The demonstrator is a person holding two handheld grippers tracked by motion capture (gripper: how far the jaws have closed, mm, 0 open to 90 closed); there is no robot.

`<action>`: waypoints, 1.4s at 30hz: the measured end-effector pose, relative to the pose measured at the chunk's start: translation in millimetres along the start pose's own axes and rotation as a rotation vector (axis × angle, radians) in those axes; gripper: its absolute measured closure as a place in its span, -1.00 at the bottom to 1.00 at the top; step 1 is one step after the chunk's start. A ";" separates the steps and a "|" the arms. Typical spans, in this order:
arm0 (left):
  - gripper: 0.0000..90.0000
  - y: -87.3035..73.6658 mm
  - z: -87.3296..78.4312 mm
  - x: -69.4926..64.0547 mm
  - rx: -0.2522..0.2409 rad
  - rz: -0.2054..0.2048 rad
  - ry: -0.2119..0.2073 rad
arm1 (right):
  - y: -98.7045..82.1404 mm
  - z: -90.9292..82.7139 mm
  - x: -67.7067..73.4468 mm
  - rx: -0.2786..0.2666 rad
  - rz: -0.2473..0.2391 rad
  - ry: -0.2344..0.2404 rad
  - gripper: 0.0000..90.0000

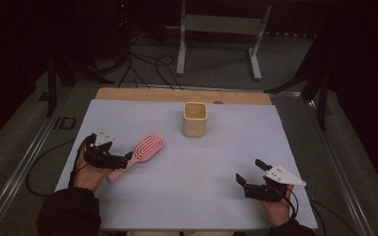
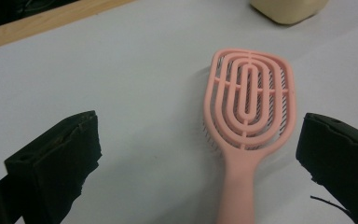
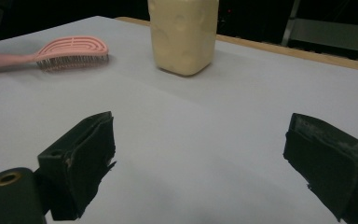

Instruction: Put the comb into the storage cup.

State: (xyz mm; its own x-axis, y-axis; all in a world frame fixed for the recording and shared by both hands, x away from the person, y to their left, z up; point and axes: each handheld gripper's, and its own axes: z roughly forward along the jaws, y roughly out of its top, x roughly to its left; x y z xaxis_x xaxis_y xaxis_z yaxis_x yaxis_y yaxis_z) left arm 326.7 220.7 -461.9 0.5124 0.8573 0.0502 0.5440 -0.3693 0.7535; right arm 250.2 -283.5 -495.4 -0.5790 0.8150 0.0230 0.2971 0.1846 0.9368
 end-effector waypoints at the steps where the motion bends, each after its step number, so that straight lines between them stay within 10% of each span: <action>1: -0.99 0.6 1.8 -0.1 0.006 0.001 -0.002 | 0.0 0.0 0.0 0.000 0.000 0.000 -0.81; 42: -0.76 11.4 39.2 -14.7 0.319 0.083 -0.052 | -0.5 0.5 -0.8 0.009 -0.001 0.001 -0.81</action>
State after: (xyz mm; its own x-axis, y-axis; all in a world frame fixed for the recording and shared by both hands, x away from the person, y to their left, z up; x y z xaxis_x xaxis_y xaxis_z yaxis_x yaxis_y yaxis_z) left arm 351.5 189.8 -479.8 0.5925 0.8031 0.0629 0.6754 -0.5378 0.5047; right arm 250.8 -283.9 -496.0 -0.5802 0.8142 0.0225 0.3032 0.1903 0.9337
